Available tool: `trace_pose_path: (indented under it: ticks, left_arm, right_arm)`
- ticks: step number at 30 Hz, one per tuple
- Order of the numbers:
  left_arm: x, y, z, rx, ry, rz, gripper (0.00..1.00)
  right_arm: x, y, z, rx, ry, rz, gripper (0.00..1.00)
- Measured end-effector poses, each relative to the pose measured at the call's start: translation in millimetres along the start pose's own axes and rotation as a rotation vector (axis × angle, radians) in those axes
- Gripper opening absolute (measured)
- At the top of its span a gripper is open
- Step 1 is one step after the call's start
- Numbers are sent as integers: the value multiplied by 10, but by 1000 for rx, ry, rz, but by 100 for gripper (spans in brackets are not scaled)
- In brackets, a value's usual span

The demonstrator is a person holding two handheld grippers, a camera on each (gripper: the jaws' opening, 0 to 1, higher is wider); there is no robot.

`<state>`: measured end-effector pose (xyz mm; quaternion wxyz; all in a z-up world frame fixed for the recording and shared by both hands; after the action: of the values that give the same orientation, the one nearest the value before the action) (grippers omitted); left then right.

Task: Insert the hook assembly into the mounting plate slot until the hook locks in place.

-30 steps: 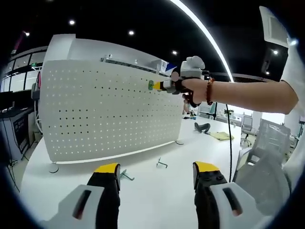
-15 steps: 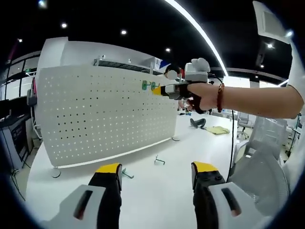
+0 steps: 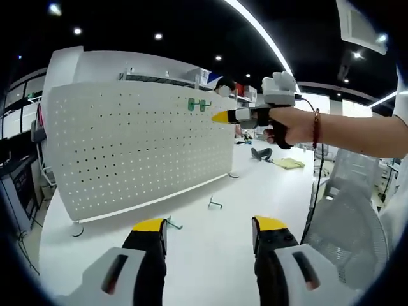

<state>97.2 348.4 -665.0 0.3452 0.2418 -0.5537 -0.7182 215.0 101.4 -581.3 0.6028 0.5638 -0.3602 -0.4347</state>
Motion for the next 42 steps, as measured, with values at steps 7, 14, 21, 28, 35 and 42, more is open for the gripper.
trace_pose_path:
  ticks: [7, 14, 21, 28, 35, 42]
  left_arm:
    - [-37, 4, -205, -48, 7, -42, 53]
    - [-142, 21, -467, -79, 12, -64, 52]
    - [-182, -50, -604, -117, 7, -84, 51]
    - [-184, -158, -692, -165, -7, -104, 49]
    - [-263, -289, -788, -239, -19, -120, 50]
    - [-315, -349, -923, -275, -32, -133, 49]
  right_arm:
    - [31, -160, 51, -13, 48, -22, 16]
    - [62, -399, 113, -43, 79, -44, 18]
    - [36, -490, 237, -60, 108, -50, 25]
    - [-10, -594, 362, -89, 144, -45, 28]
    - [-82, -760, 453, -132, 182, -31, 28]
    - [-122, -852, 500, -158, 203, -43, 29]
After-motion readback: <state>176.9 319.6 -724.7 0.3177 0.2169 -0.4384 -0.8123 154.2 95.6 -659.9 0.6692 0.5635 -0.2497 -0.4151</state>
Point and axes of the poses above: the point that each gripper's makers call its tool centre point, and the gripper's own axes: z roughly backward along the fingers, x roughly to its right, y roughly out of its top, the point moved 7 cm from there along z, roughly backward along the fingers, and after that the axes turned 6 degrees about y, right-handed, at the moved point
